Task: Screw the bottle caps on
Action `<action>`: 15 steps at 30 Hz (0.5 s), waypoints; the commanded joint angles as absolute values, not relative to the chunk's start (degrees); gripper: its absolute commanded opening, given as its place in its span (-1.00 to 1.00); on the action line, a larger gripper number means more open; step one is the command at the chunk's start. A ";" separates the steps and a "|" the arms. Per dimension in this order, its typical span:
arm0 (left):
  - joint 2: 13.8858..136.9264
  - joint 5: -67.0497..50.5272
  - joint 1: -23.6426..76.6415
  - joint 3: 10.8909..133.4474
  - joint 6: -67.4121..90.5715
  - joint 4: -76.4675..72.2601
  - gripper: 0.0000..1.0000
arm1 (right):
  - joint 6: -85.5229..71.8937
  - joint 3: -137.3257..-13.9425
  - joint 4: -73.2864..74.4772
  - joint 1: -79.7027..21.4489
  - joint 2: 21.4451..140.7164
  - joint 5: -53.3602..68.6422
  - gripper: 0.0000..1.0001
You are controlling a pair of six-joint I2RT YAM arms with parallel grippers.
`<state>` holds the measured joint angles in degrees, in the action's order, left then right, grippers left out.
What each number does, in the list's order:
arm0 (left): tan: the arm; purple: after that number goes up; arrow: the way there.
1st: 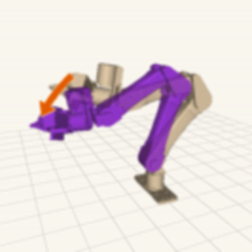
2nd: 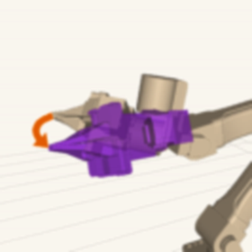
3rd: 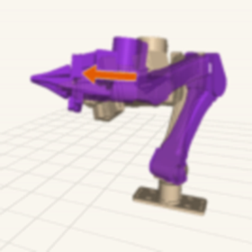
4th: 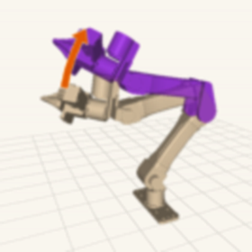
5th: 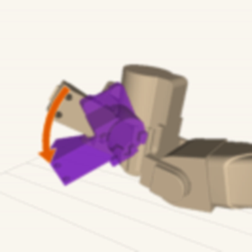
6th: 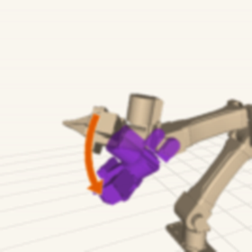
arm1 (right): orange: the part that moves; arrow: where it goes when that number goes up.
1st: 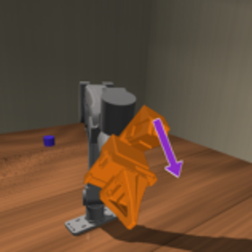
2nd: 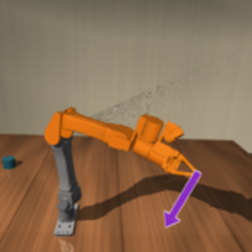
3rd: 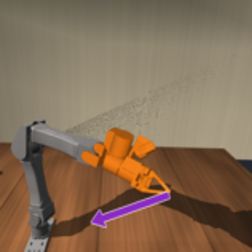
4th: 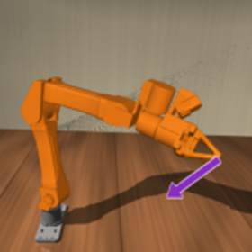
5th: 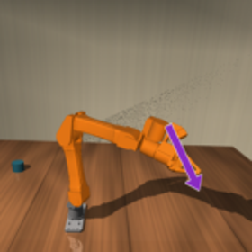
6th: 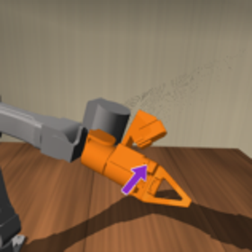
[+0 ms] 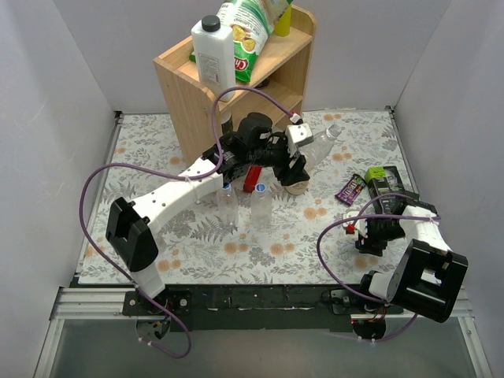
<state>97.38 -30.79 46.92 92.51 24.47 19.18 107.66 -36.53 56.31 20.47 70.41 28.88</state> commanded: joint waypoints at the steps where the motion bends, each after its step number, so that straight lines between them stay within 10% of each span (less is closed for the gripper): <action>1: 97.56 -30.76 47.37 94.22 24.79 18.54 -1.00 | 108.20 -36.04 54.59 19.95 70.93 29.71 0.22; 15: 98.44 -29.97 47.55 94.22 24.70 18.19 -1.00 | 110.21 -35.68 54.14 19.78 72.86 26.63 0.05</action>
